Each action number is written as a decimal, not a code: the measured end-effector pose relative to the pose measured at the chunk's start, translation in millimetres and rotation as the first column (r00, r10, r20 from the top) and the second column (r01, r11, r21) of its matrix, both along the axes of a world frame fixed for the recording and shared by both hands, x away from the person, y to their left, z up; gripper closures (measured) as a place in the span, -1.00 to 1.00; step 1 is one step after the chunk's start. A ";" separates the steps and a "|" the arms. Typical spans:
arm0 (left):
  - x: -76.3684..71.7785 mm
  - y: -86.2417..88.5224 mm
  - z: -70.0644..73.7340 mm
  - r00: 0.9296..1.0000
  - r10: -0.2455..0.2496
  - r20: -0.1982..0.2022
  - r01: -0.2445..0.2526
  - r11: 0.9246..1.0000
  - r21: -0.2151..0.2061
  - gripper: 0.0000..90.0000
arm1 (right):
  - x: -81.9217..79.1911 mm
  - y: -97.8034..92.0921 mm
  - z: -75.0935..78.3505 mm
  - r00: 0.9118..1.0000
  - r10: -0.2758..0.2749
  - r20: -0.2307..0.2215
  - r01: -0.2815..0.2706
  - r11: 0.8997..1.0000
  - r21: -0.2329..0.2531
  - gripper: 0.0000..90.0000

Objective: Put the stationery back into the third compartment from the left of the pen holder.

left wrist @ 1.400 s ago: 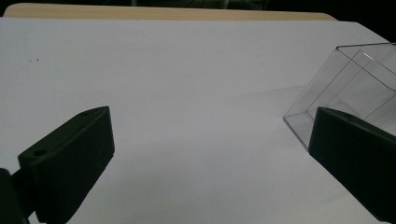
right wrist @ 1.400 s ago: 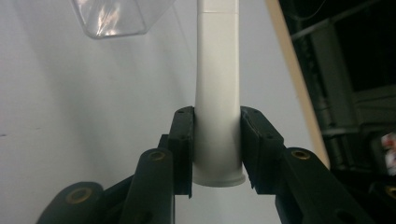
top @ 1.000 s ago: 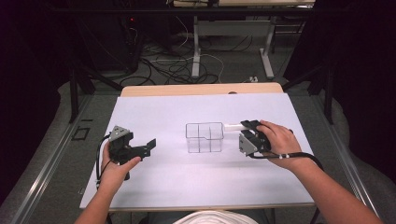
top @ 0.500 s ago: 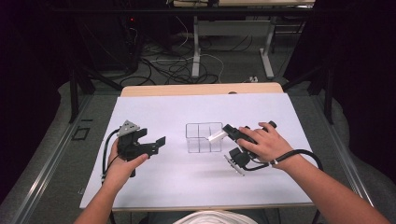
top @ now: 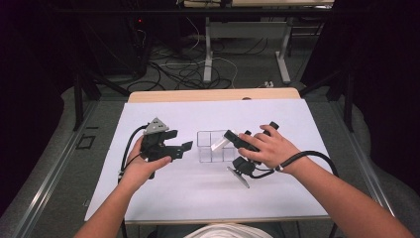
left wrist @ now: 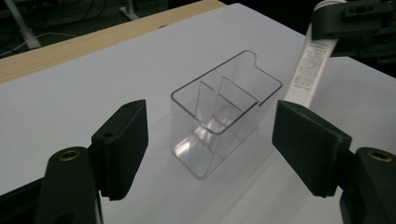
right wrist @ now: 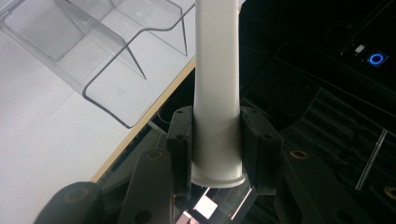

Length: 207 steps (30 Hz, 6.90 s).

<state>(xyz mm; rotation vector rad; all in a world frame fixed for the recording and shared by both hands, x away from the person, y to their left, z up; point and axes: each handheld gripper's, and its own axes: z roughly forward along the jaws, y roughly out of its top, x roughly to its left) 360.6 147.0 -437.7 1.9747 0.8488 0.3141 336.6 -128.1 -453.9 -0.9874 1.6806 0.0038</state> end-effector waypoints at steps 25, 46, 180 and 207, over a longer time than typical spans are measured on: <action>-14.8 -67.1 -4.2 0.963 -0.235 -0.132 0.252 0.960 0.122 0.07 | -24.4 13.7 -12.5 0.992 0.123 0.005 -0.122 0.989 -0.081 0.48; -8.7 -85.4 -15.7 0.937 -0.281 -0.208 0.322 0.926 0.199 0.54 | -34.0 18.7 -23.5 0.987 0.162 0.010 -0.160 0.980 -0.115 0.48; 26.1 -120.9 -52.1 0.986 0.155 0.057 -0.143 0.976 -0.167 0.05 | 30.2 -98.0 -68.5 0.418 0.026 -0.908 0.907 0.055 0.419 -1.00; 20.1 -36.1 -13.1 0.969 0.241 0.045 -0.231 0.959 -0.164 -0.67 | 32.2 -105.8 -63.0 0.404 0.031 -0.914 0.915 -0.014 0.404 -1.00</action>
